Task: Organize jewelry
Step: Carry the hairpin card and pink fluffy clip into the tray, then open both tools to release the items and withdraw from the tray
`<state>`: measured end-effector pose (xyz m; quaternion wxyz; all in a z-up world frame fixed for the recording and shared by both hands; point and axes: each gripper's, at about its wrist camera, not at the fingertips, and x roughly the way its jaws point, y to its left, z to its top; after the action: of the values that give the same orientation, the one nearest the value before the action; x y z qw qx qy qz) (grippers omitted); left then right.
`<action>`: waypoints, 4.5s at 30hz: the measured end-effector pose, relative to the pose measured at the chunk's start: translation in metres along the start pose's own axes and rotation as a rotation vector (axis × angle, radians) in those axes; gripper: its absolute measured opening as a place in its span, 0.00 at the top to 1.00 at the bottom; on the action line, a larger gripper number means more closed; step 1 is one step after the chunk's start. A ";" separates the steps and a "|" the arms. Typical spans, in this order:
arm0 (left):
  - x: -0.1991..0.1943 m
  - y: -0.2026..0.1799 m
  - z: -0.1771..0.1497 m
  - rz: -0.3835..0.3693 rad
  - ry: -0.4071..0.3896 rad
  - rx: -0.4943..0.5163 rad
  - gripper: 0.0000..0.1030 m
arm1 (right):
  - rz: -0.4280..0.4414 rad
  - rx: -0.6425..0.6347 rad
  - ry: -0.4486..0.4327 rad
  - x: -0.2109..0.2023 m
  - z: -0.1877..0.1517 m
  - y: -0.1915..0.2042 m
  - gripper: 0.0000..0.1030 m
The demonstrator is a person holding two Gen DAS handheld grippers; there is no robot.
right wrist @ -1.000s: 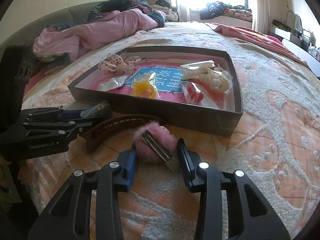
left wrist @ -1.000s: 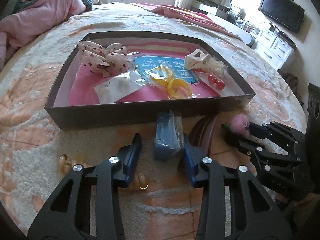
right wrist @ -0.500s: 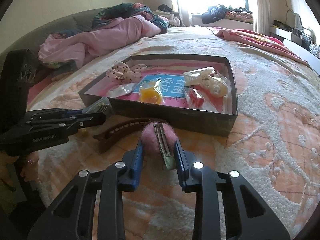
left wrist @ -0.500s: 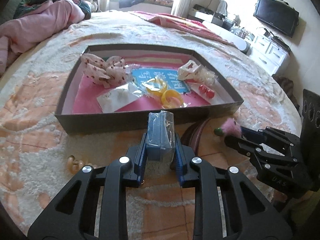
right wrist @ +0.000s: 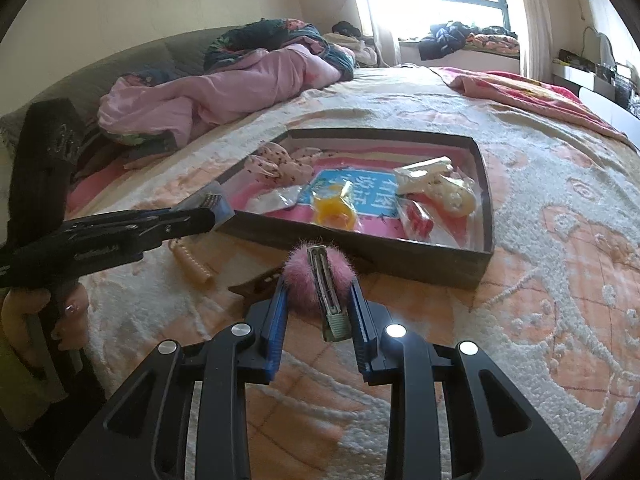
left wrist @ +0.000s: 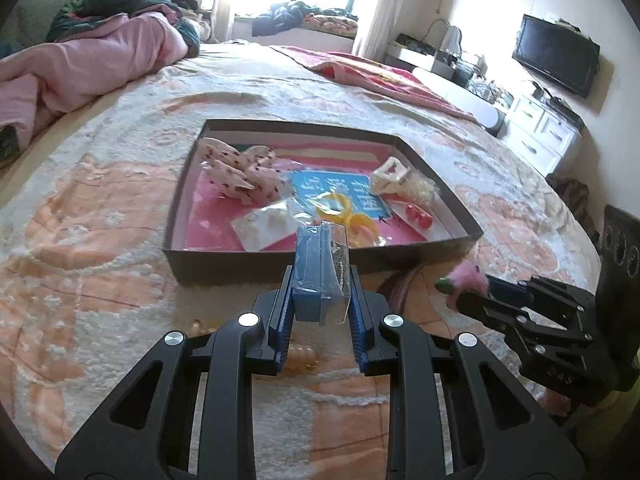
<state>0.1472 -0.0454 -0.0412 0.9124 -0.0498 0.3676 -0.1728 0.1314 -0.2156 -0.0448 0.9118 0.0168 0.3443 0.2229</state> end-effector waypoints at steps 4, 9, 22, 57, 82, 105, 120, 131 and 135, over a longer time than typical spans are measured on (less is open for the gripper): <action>-0.003 0.007 0.004 0.001 -0.012 -0.025 0.83 | 0.007 -0.010 -0.013 -0.001 0.006 0.005 0.73; -0.005 0.015 0.009 0.010 -0.028 -0.047 0.83 | 0.003 -0.011 -0.023 0.001 0.016 0.006 0.73; 0.004 0.021 0.029 0.030 -0.039 -0.068 0.83 | -0.042 0.008 -0.060 0.004 0.044 -0.015 0.73; 0.068 0.006 0.072 0.037 -0.011 0.033 0.83 | -0.158 0.051 -0.099 0.030 0.086 -0.071 0.73; 0.098 0.021 0.058 0.065 0.062 0.011 0.83 | -0.213 0.050 0.029 0.080 0.075 -0.081 0.72; 0.092 0.023 0.052 0.068 0.061 -0.010 0.83 | -0.195 0.052 -0.022 0.059 0.067 -0.070 0.38; 0.061 0.021 0.056 0.080 -0.001 -0.034 0.41 | -0.213 0.109 -0.064 0.036 0.066 -0.078 0.15; 0.021 0.019 0.057 0.110 -0.104 -0.047 0.11 | -0.243 0.076 -0.107 0.015 0.060 -0.065 0.10; 0.010 0.016 0.054 0.115 -0.123 -0.050 0.11 | -0.242 0.063 -0.130 0.007 0.059 -0.058 0.10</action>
<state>0.1954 -0.0360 -0.0122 0.9402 -0.0616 0.3173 -0.1076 0.1961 -0.2573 -0.0149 0.9515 0.0181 0.2908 0.0991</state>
